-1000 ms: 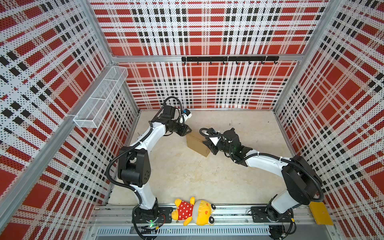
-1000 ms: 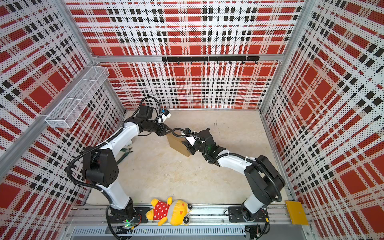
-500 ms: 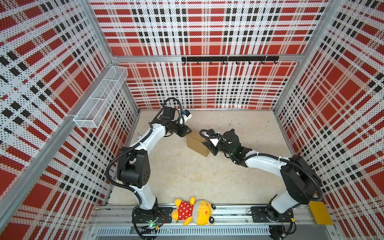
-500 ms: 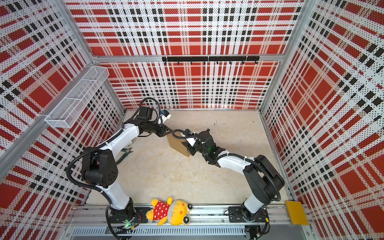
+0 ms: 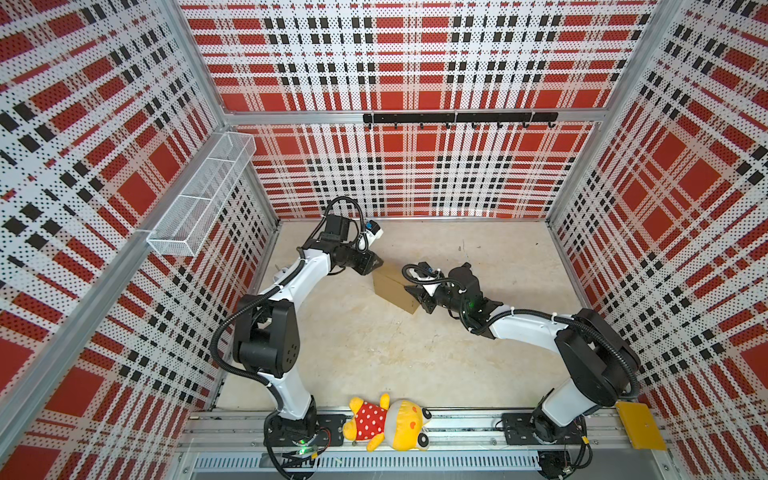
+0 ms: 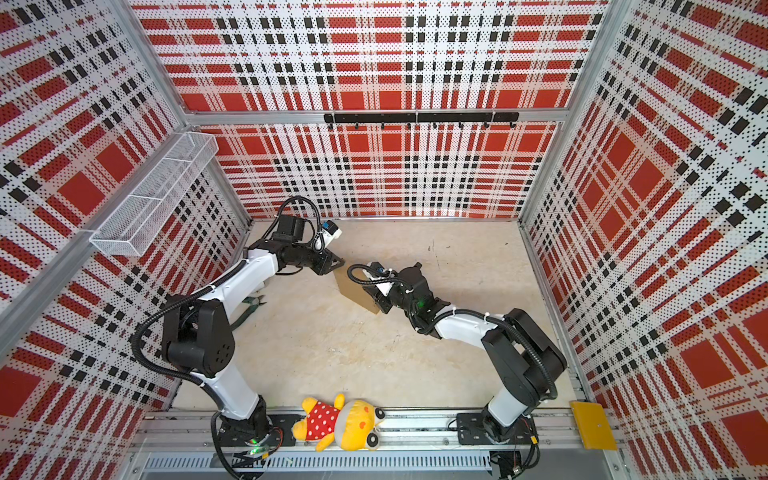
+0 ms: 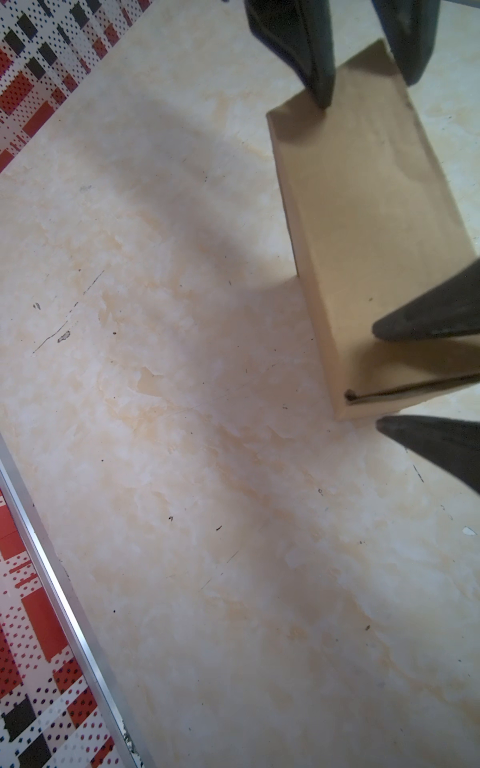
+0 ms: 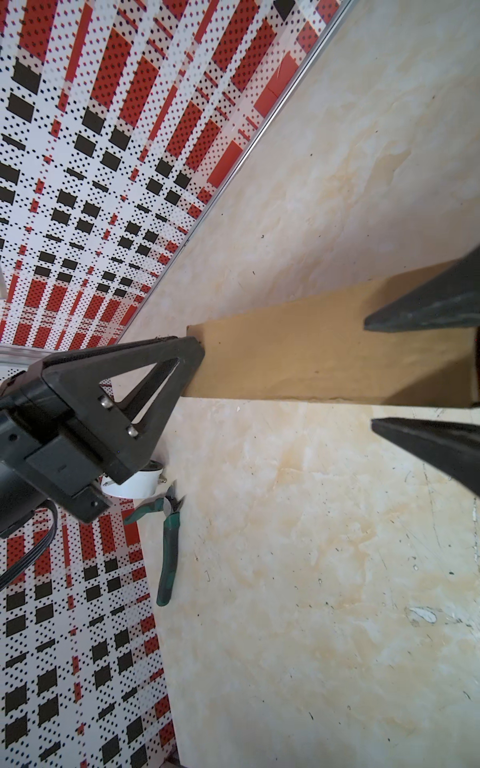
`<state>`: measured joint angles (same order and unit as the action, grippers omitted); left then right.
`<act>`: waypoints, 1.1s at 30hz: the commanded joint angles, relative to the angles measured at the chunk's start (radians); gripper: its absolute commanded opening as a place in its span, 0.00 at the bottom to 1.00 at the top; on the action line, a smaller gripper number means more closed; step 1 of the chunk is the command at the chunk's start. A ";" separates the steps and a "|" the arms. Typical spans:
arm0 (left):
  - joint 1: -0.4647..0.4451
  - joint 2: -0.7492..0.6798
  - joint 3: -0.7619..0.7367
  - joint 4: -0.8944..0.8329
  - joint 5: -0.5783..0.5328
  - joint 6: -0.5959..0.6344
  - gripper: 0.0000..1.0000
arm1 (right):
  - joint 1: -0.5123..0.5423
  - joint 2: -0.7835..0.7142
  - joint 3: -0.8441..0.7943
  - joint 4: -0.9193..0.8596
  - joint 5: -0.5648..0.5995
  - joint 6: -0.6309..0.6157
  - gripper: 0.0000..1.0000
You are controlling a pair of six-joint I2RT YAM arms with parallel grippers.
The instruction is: Fold the paper box
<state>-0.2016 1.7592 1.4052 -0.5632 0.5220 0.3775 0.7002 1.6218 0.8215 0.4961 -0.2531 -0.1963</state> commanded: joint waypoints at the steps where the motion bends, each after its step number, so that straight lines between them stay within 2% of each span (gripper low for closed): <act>1: 0.008 0.038 -0.038 -0.097 -0.054 0.010 0.34 | 0.003 0.038 -0.054 -0.086 0.005 -0.018 0.37; 10: 0.008 0.049 -0.037 -0.093 -0.055 0.009 0.34 | 0.003 0.042 -0.055 -0.059 -0.052 -0.031 0.40; 22: -0.013 0.045 -0.034 -0.102 -0.060 0.014 0.34 | -0.002 -0.017 0.088 -0.145 -0.165 0.002 0.41; 33: -0.016 0.049 -0.029 -0.106 -0.050 0.020 0.34 | -0.018 0.031 0.198 -0.142 -0.185 0.052 0.30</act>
<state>-0.2047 1.7607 1.4075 -0.5652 0.5228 0.3798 0.6910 1.6253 0.9771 0.3325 -0.4202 -0.1608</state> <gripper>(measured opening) 0.339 0.311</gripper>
